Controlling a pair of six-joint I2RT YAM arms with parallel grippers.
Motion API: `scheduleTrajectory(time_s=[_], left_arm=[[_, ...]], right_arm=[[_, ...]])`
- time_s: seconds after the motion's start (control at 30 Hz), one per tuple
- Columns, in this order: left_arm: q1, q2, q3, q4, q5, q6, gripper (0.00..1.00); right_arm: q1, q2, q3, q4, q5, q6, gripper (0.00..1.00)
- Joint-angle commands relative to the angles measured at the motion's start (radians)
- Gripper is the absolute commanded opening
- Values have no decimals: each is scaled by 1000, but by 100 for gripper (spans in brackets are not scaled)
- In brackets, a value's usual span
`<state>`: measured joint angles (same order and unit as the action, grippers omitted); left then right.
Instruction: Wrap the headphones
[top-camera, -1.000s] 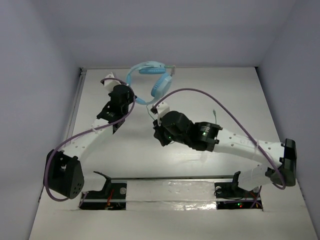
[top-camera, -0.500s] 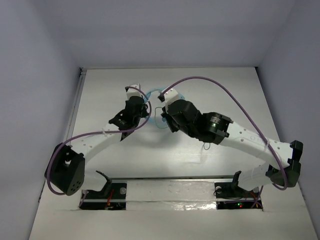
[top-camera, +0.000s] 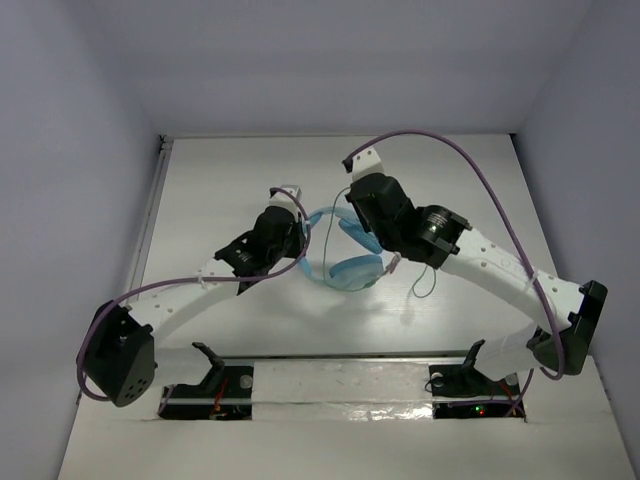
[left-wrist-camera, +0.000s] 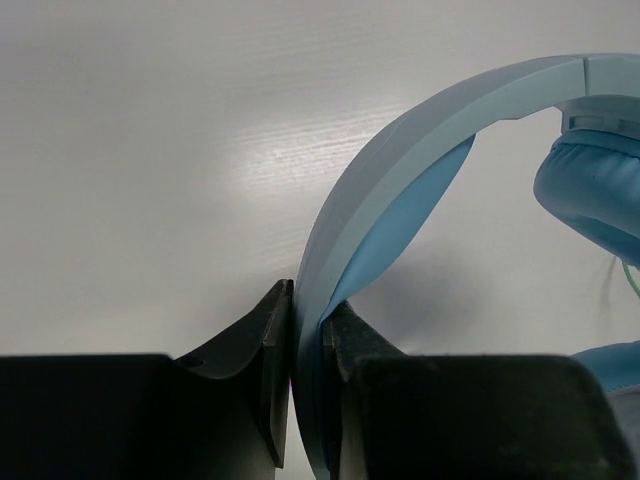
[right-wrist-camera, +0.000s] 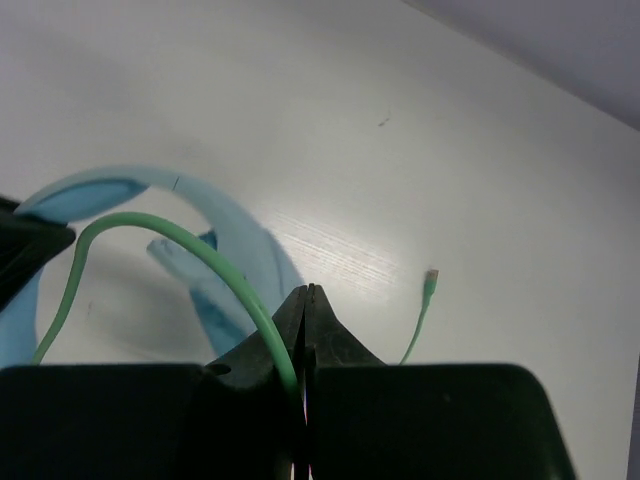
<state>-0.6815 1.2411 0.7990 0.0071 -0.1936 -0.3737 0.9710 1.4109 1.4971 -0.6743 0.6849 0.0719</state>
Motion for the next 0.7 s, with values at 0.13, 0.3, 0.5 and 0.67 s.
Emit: scheduleTrajectory(time_s=[0.13, 0.3, 0.5, 0.67], left_arm=[[-16, -124, 37, 16, 167, -4, 0], [-16, -164, 55, -1, 241, 1, 0], [-16, -209, 80, 16, 304, 2, 0], [-6, -252, 77, 31, 316, -13, 0]], right_arm=[[-83, 46, 14, 119, -2, -57, 5], [-117, 66, -18, 189, -111, -50, 5], [-144, 48, -86, 240, -176, -17, 7], [-179, -48, -156, 303, -242, 35, 13]])
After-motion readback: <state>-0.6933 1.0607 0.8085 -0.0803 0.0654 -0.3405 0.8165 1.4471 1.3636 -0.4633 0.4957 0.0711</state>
